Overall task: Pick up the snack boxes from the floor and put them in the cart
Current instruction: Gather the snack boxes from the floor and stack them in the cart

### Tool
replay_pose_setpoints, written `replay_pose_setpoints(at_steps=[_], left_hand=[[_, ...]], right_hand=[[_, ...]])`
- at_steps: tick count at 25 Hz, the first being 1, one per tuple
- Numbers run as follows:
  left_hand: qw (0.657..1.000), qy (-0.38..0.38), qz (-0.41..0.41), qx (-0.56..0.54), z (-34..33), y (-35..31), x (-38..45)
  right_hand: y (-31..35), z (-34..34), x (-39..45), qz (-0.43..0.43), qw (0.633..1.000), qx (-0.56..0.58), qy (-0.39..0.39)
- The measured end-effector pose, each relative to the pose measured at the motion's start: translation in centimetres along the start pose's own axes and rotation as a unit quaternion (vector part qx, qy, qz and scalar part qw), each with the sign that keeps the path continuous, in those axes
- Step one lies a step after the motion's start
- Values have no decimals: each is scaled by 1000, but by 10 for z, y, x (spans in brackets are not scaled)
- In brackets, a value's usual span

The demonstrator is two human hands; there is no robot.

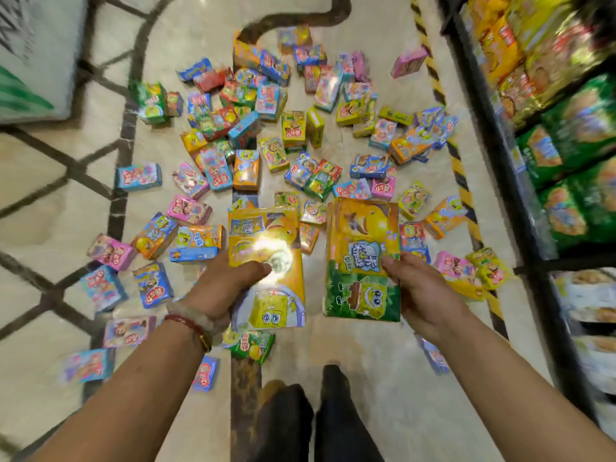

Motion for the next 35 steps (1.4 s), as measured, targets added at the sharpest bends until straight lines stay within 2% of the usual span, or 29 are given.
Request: replay_pose_setpoints(at_steps=[5,7,10,15,23,27,32,35], left_hand=[[998,49,-44,21,-25,-112,-113],[996,76,-44,27,-34,-137,-151],[992,117,-38,39,-45,-155,-190],[977,187,-51,86,-47,-166,-220],[936,278,-31,213,-62,-147,-248],[889,371,-31,268,-125,-123,-304],[787,516,-40,336,-226,-54,-428],[720,580,0,381,-268,21,-509]], right_hand=[[88,-40,-132,50,999,2,14],[106,-51,-181,75,997,0,22],[115,-50,-239,112,994,2,-16],[94,-45,-312,163,980,69,-90],[4,-31,-410,225,927,217,-209],[-34,1,-492,280,873,277,-288],[-109,54,-617,345,781,350,-387],[-177,81,-697,372,703,400,-456]])
Point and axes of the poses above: each hand's wrist, its own x-axis towards the middle knuckle, its own z-axis out of the back of the hand, y = z × x, the point moved 8 cm from there along x, towards the middle knuckle, and after that the axes turned 9 degrees about x, right-handed, at the moved point
